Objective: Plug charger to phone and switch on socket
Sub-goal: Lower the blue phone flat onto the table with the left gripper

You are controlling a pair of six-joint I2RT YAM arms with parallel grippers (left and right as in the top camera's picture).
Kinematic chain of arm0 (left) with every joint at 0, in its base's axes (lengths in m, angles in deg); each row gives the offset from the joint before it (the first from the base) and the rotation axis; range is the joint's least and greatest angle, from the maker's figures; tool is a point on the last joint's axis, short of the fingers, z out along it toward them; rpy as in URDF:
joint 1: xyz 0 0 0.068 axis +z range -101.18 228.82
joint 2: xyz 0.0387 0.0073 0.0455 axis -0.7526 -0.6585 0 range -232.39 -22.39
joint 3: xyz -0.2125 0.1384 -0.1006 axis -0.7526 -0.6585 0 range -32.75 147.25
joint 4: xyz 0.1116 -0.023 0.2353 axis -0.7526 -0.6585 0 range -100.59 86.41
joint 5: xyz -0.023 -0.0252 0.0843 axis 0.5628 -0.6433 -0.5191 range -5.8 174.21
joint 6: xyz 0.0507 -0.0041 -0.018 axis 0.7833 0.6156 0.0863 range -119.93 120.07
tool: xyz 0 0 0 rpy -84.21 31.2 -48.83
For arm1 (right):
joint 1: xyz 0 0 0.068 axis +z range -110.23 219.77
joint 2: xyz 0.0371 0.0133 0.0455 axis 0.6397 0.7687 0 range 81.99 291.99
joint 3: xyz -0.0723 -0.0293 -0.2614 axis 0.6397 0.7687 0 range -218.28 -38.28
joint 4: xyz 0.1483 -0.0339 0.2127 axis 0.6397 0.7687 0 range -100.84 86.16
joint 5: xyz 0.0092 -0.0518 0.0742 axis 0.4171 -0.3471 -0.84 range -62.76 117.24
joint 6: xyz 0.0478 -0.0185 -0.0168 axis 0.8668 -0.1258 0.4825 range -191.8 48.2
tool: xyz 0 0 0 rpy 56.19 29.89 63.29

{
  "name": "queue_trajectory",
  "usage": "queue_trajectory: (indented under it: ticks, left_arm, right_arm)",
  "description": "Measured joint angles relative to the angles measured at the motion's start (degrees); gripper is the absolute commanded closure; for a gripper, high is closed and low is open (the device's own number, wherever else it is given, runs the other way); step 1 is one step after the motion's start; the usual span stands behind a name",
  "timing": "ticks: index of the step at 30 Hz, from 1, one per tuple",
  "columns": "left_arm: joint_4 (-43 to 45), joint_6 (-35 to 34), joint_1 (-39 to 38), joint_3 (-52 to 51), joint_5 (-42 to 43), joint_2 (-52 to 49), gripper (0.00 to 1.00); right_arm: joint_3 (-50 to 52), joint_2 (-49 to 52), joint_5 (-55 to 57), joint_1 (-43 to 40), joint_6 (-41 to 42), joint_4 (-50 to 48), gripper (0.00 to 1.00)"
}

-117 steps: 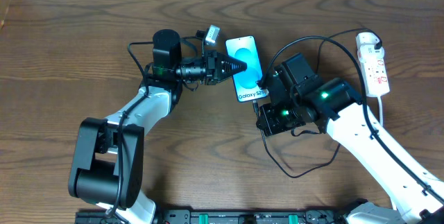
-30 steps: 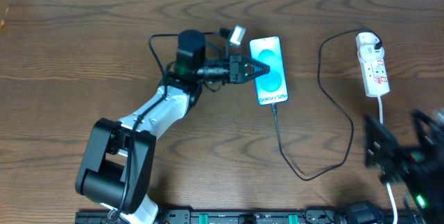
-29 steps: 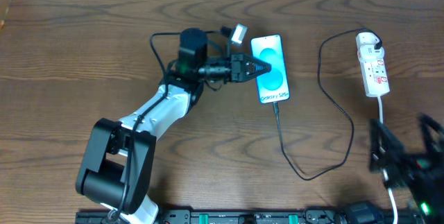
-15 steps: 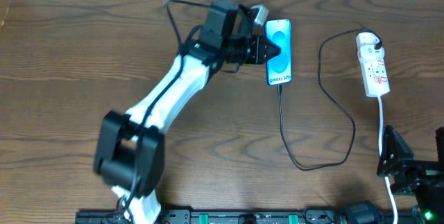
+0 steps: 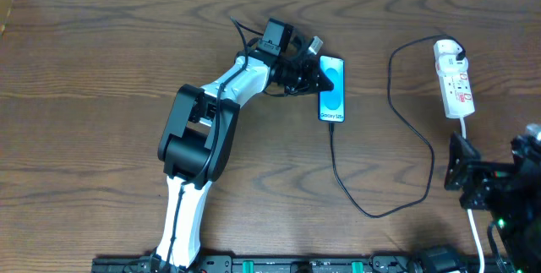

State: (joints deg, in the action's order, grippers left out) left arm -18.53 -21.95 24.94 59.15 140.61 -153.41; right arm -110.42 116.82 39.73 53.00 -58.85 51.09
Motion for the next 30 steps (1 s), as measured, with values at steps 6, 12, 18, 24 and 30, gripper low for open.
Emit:
queue_trajectory:
  ticks: [6, 12, 18, 24, 30]
  left_arm:
    - [0.1, 0.0, 0.0, 0.8, 0.7, -1.5, 0.93]
    - [-1.2, -0.2, 0.1, 0.8, 2.4, -4.0, 0.93]
    - [-1.6, -0.2, 0.2, 0.8, 2.1, -4.0, 0.91]
    - [-3.1, -0.2, 0.2, 0.8, 0.2, -4.1, 0.83]
    - [-3.1, -0.1, 0.2, 0.8, -1.3, -4.1, 0.72]
  right_arm:
    - [0.1, 4.5, 0.0, 0.0, 0.0, 0.0, 0.14]
    - [0.2, 7.6, 0.0, 0.0, 0.0, 0.0, 0.15]
    - [0.3, 10.2, 0.0, 0.0, 0.0, 0.0, 0.15]
    - [0.3, 12.0, 0.0, 0.0, 0.0, -1.0, 0.15]
    - [0.3, 12.5, 0.0, 0.0, 0.3, -2.1, 0.13]
